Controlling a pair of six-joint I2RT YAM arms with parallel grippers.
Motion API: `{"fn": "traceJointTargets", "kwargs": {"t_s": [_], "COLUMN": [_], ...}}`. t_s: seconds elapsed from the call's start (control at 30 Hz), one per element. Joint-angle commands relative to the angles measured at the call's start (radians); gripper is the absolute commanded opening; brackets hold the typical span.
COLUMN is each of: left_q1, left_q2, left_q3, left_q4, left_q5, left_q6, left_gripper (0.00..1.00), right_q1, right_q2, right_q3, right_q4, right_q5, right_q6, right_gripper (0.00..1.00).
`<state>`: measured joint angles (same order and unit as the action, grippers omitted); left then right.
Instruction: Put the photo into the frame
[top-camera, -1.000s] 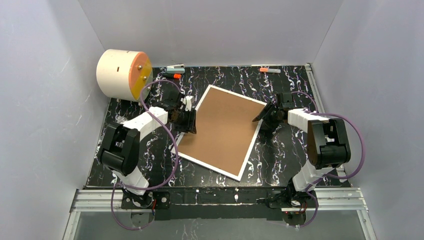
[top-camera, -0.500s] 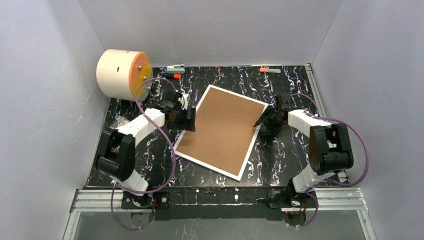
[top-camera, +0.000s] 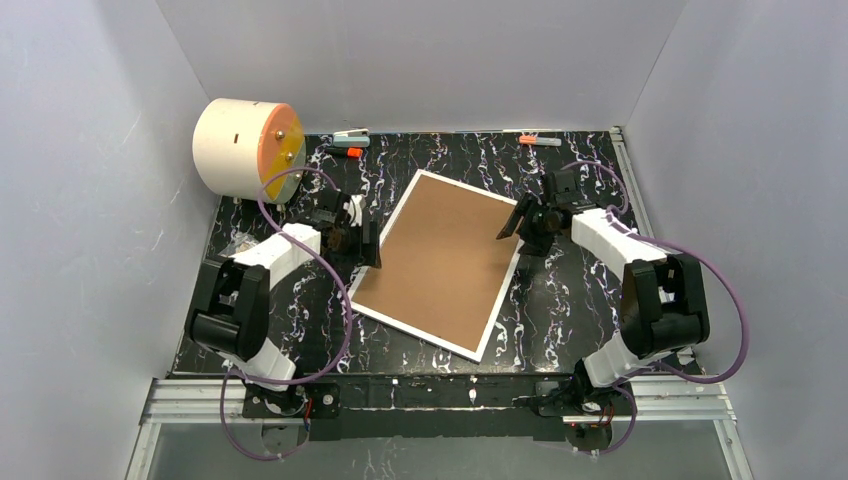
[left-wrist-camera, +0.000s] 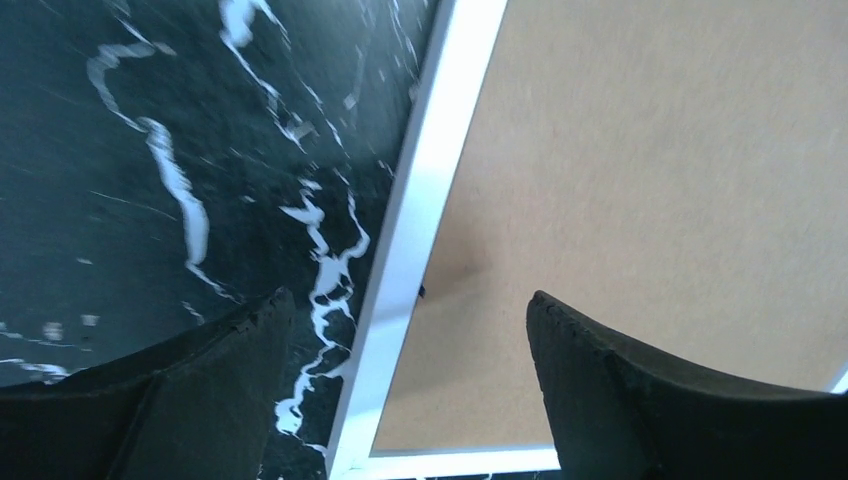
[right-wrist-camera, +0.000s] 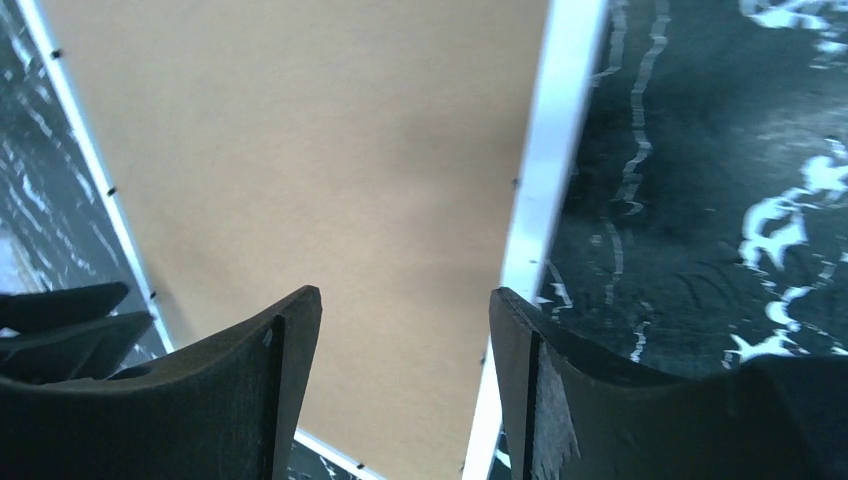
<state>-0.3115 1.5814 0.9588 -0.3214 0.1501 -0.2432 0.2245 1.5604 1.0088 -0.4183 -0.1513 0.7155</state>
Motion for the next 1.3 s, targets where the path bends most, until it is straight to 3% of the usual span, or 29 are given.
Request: {"fn": "traceJointTargets", "kwargs": {"t_s": [0.0, 0.27, 0.33, 0.4, 0.6, 0.7, 0.8, 0.93, 1.1, 1.27], "left_q1": [-0.001, -0.009, -0.025, -0.052, -0.142, -0.144, -0.144, -0.144, -0.144, -0.144], "left_q2": [0.016, 0.011, -0.005, -0.012, -0.014, -0.058, -0.145, -0.224, -0.265, -0.262], "left_q3": [-0.051, -0.134, -0.163, -0.186, -0.228, -0.236, -0.245, -0.287, -0.361, -0.412], "left_q4": [-0.015, 0.001, 0.029, 0.053, 0.119, 0.147, 0.159, 0.159, 0.181, 0.177], "left_q5": [0.174, 0.341, 0.416, 0.508, 0.637, 0.548, 0.387, 0.272, 0.285, 0.335], "left_q6": [-0.001, -0.033, -0.050, -0.056, -0.069, -0.105, -0.163, -0.249, -0.318, -0.316], "left_gripper": [0.79, 0.41, 0.37, 0.35, 0.40, 0.42, 0.50, 0.49, 0.40, 0.31], "right_q1": [0.059, 0.188, 0.200, 0.216, 0.274, 0.292, 0.300, 0.359, 0.442, 0.520], "right_q2": [-0.018, 0.037, 0.052, 0.066, 0.073, 0.072, 0.084, 0.088, 0.121, 0.204], "right_q3": [0.081, 0.139, 0.122, 0.109, 0.072, 0.043, 0.019, -0.030, -0.078, -0.048], "right_q4": [-0.007, 0.030, 0.096, 0.174, 0.318, 0.361, 0.363, 0.436, 0.597, 0.641], "right_q5": [-0.047, -0.109, -0.165, -0.224, -0.278, -0.302, -0.356, -0.391, -0.393, -0.394], "right_q6": [-0.052, -0.007, 0.047, 0.080, 0.170, 0.213, 0.247, 0.289, 0.364, 0.375], "right_gripper": [0.71, 0.68, 0.59, 0.51, 0.51, 0.51, 0.49, 0.40, 0.22, 0.20]}}
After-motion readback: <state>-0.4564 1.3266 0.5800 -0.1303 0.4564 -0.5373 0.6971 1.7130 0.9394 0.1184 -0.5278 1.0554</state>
